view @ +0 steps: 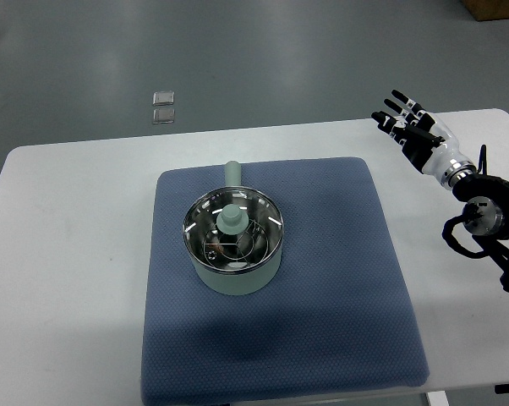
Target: Open lid and place right of pot
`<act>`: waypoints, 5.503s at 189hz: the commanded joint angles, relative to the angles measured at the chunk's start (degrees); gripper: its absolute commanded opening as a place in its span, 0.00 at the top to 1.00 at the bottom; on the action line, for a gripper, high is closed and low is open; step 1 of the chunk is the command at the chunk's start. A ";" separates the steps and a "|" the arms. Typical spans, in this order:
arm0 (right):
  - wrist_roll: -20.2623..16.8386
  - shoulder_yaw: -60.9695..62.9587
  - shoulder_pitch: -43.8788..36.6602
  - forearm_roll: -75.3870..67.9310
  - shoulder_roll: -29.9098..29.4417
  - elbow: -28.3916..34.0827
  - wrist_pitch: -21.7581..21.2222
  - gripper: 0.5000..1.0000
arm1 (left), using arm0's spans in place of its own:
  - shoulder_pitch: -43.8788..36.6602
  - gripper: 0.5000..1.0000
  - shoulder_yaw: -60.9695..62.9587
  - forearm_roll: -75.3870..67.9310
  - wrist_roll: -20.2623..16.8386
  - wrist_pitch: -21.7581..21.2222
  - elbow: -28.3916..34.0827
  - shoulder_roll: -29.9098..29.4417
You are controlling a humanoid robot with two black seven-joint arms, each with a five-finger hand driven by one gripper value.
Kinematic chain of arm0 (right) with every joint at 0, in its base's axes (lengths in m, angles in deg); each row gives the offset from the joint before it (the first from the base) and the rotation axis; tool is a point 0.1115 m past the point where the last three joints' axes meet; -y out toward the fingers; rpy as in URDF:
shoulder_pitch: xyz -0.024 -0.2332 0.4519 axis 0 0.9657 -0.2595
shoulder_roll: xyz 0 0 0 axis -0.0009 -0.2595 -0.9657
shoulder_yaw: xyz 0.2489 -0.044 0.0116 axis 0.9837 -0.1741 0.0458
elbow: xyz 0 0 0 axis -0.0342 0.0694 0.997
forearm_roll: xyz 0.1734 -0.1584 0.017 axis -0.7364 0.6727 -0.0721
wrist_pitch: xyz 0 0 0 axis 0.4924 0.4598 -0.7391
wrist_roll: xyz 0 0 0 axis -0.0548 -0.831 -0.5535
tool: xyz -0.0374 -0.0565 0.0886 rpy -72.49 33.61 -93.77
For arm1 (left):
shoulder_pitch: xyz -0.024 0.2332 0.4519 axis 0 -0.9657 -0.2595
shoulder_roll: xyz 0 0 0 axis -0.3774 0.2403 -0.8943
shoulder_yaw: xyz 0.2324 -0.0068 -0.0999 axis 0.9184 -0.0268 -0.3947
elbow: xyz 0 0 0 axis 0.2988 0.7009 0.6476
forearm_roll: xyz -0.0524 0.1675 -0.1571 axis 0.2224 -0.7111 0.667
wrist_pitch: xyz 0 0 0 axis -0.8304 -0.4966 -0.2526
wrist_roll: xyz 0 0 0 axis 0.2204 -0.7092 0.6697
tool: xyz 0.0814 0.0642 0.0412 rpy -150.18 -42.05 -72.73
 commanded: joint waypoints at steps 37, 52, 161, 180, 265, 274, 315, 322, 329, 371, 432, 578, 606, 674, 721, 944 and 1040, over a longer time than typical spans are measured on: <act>0.97 0.00 0.00 0.00 0.19 -0.09 -1.96 0.14 | 0.00 0.00 -0.17 -0.15 0.01 0.00 0.13 0.00; 1.23 0.00 0.09 0.00 0.36 -0.18 -2.57 0.14 | 0.00 0.00 -0.26 -0.15 0.01 -0.09 0.13 0.00; 1.32 1.93 -0.09 0.00 0.36 -1.41 -3.63 0.14 | 0.00 0.00 -0.26 -0.15 -0.08 0.00 0.04 0.00; 1.32 2.28 0.00 -0.09 0.28 -1.41 -4.42 0.14 | 0.00 0.00 -0.35 -0.15 0.01 0.00 0.04 0.00; 1.14 4.66 0.18 0.00 0.63 -1.14 -5.39 0.14 | 0.00 0.00 -0.35 -0.15 0.01 0.00 0.04 0.00; 1.14 4.74 0.18 0.00 0.54 -1.06 -5.39 0.14 | 0.00 0.00 -0.35 -0.15 -0.08 0.00 0.04 0.00; 0.88 5.18 -0.09 0.09 0.36 -0.44 -5.47 0.14 | 0.00 0.00 -0.35 -0.15 0.01 0.00 0.04 0.00; 0.88 5.18 -0.18 0.18 0.36 -0.35 -5.56 0.14 | 0.00 0.00 -0.35 -0.15 0.01 0.00 0.04 0.00; 0.88 5.18 -0.26 0.35 0.36 -0.26 -5.56 0.14 | 0.00 0.00 -0.35 -0.15 0.01 0.00 0.04 0.00; 0.62 5.18 -0.97 0.97 1.68 1.23 -7.14 0.14 | 0.00 0.00 -0.35 -0.15 0.01 0.00 0.04 0.00; 0.62 4.22 -7.91 2.46 7.75 3.95 -11.27 0.14 | 0.00 0.00 -0.35 -0.15 0.01 0.00 0.04 0.00; 1.32 0.00 -19.16 58.45 12.85 30.06 -30.01 0.14 | 0.00 0.00 -0.35 -0.15 -0.08 0.00 0.04 0.00; 1.32 -6.68 -23.47 63.90 11.53 30.59 -30.01 0.14 | 0.00 0.00 -0.35 -0.15 0.01 0.00 0.04 0.00; 1.06 -15.56 -30.50 70.75 6.60 30.50 -29.64 0.14 | 0.00 0.00 -0.35 -0.15 0.01 0.00 0.04 0.00; 0.88 -19.25 -32.96 79.72 2.12 29.44 -29.03 0.14 | 0.00 0.00 -0.35 -0.15 0.01 0.00 0.04 0.00; 0.62 -25.49 -33.57 93.08 -2.80 26.28 -28.15 0.15 | 0.00 0.00 -0.35 -0.15 0.01 0.00 0.04 0.00; 0.53 -26.19 -33.14 94.66 -5.44 23.91 -28.15 0.34 | 0.00 0.00 -0.35 -0.15 0.01 0.00 0.04 0.00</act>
